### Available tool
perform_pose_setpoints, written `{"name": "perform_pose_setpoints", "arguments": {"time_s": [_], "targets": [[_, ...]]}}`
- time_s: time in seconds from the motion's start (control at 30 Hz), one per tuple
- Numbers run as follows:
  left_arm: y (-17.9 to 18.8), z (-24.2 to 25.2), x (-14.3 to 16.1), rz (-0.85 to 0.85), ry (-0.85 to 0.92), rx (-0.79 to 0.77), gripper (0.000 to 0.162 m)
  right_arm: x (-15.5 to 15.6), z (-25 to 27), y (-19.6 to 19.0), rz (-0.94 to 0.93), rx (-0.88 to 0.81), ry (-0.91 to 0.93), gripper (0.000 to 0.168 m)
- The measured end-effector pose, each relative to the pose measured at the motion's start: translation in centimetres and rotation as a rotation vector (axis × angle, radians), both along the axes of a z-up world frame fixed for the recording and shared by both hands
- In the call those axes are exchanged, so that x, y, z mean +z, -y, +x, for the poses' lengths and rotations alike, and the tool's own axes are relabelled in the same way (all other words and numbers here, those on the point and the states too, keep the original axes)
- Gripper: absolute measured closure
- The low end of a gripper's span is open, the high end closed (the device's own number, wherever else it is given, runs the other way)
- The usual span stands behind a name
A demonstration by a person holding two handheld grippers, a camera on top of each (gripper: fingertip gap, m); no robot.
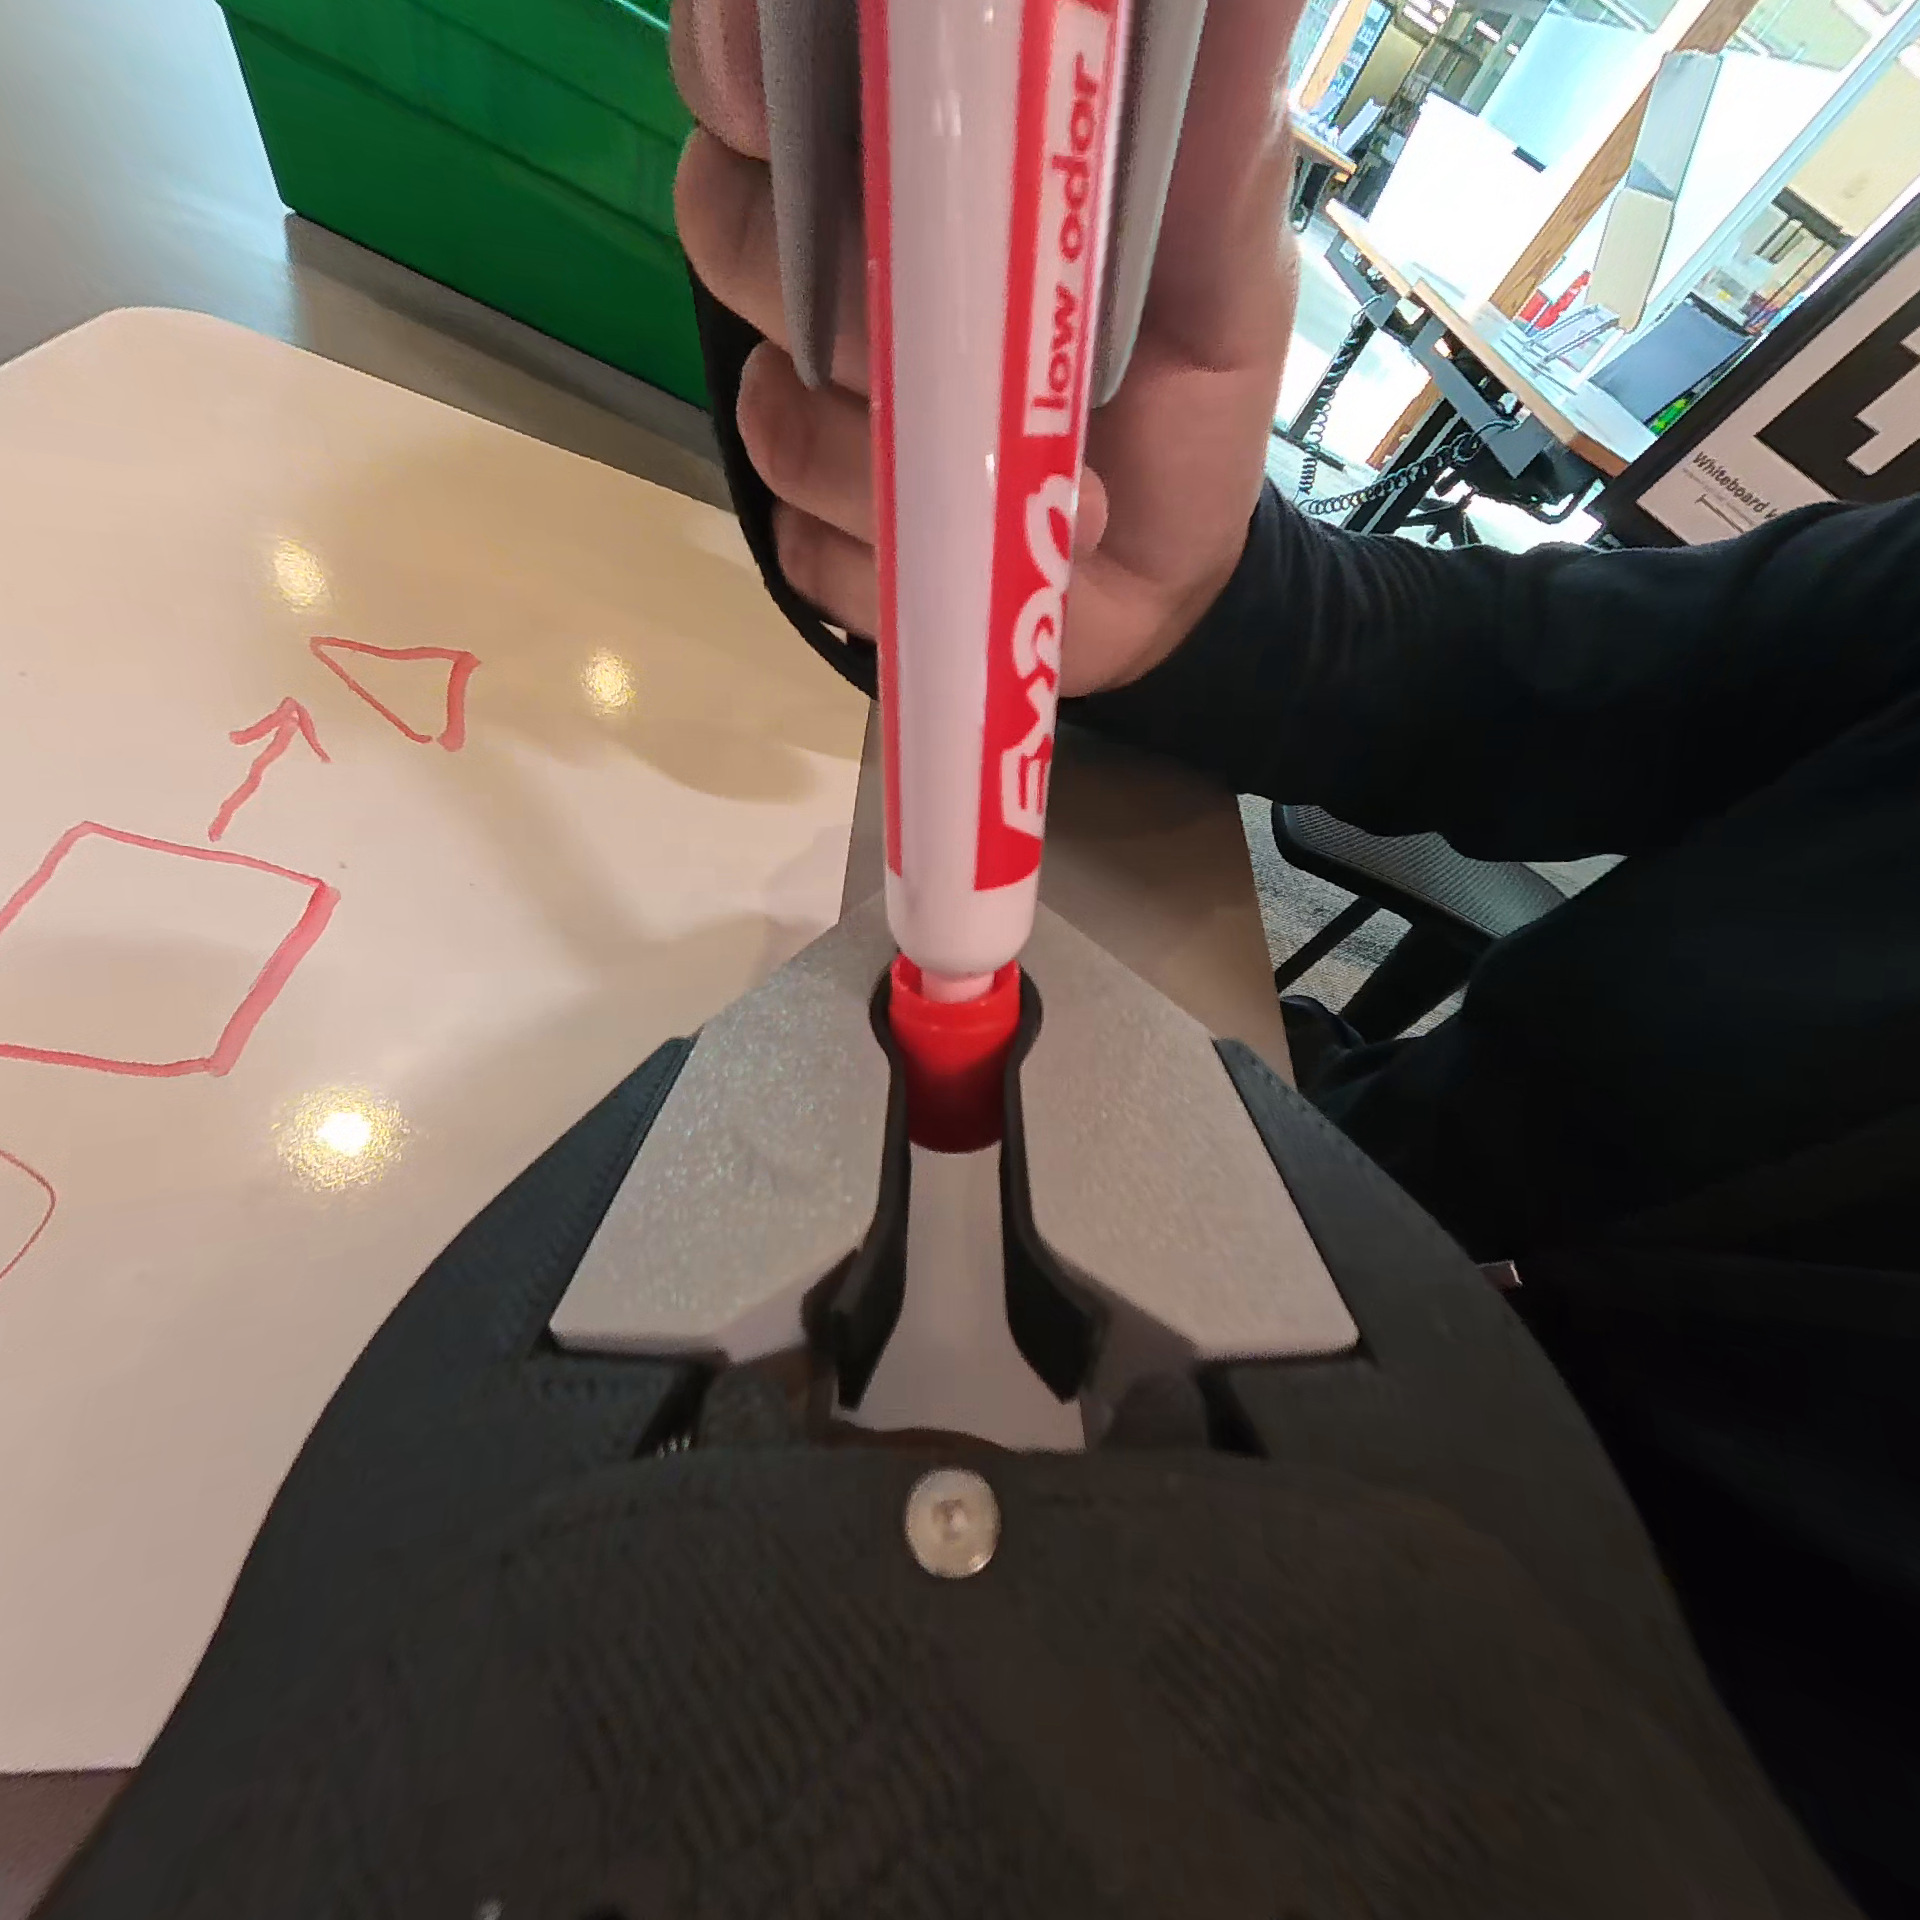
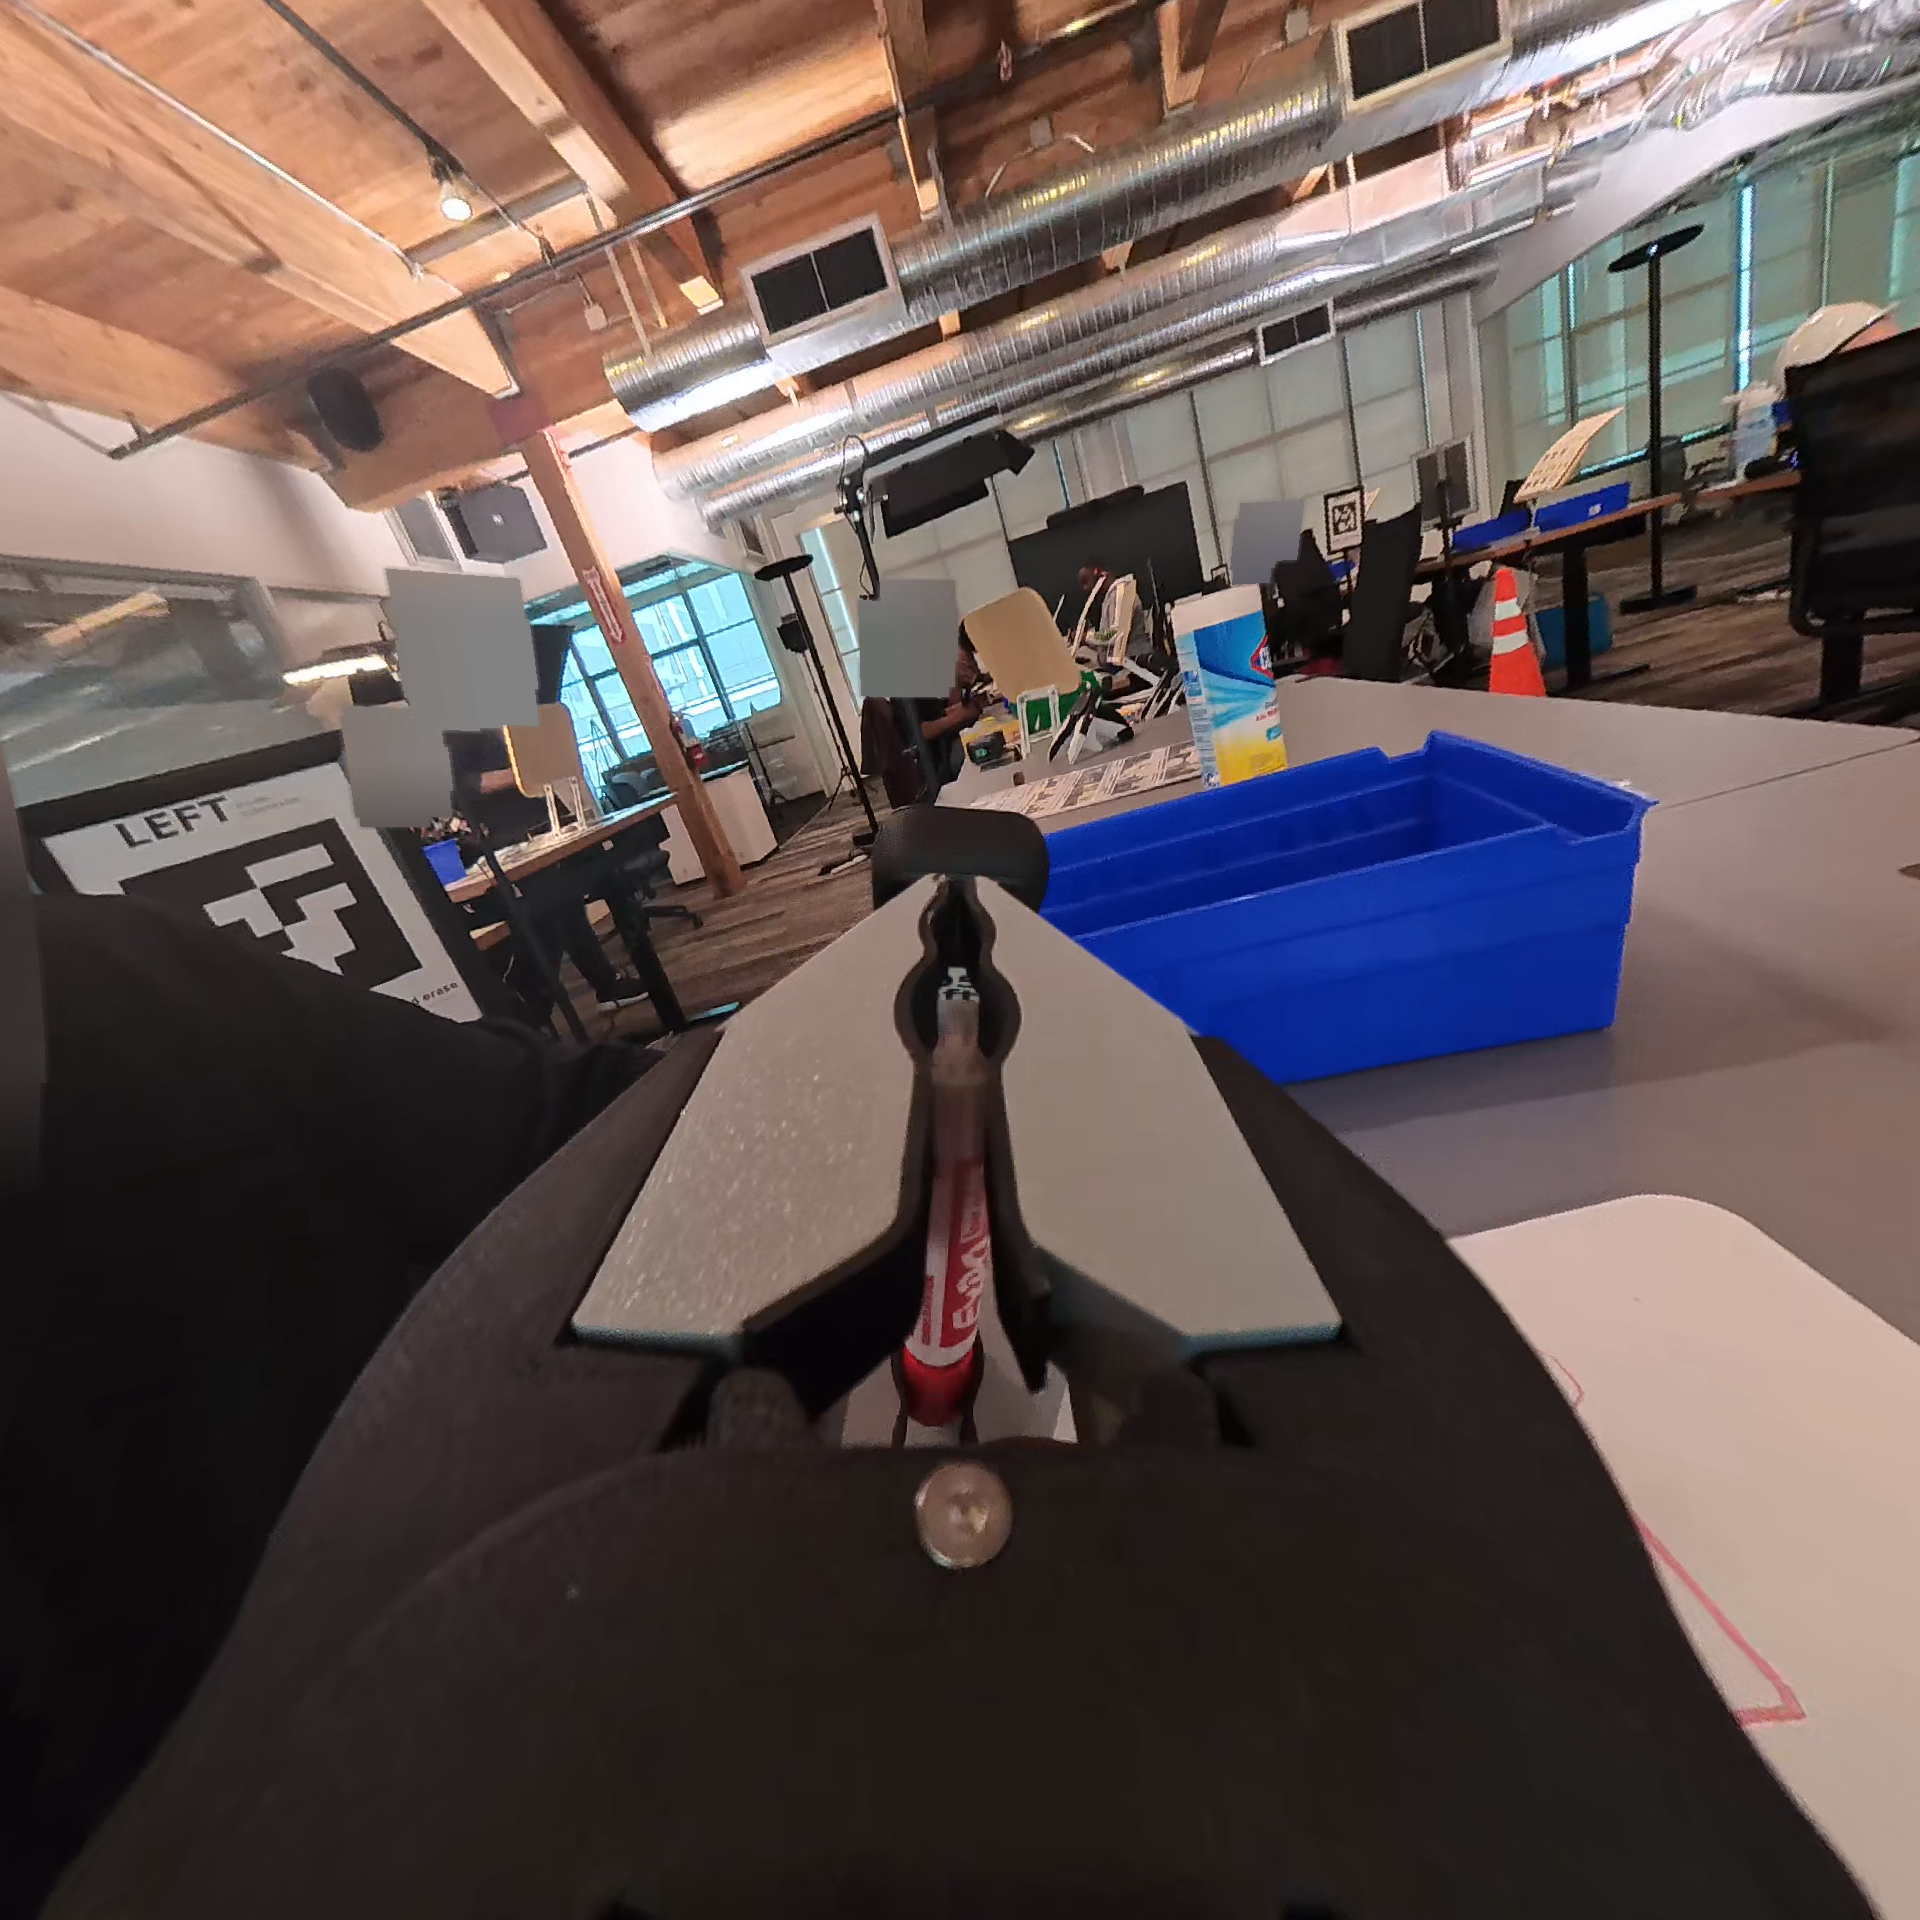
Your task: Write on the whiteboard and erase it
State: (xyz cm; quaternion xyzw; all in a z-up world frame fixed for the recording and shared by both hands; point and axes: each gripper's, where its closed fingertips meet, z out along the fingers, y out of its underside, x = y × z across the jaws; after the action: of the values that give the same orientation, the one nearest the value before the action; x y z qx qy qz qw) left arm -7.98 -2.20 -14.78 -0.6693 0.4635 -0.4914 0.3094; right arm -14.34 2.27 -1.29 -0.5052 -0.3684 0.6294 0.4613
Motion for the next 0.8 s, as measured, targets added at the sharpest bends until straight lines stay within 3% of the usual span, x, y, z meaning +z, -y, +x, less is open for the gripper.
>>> {"name": "perform_pose_setpoints", "arguments": {"time_s": [0.33, 0.8], "targets": [[0.3, 0.3, -1.3, 0.061, -0.095, 0.002, 0.155, -0.4, -0.8, 1.2, -0.024, 0.077, 0.022, 0.168], [0.4, 0.3, -1.4, 0.090, -0.111, 0.007, 0.156, -0.4, -0.9, 1.9, 0.022, 0.061, 0.027, 0.168]]}}
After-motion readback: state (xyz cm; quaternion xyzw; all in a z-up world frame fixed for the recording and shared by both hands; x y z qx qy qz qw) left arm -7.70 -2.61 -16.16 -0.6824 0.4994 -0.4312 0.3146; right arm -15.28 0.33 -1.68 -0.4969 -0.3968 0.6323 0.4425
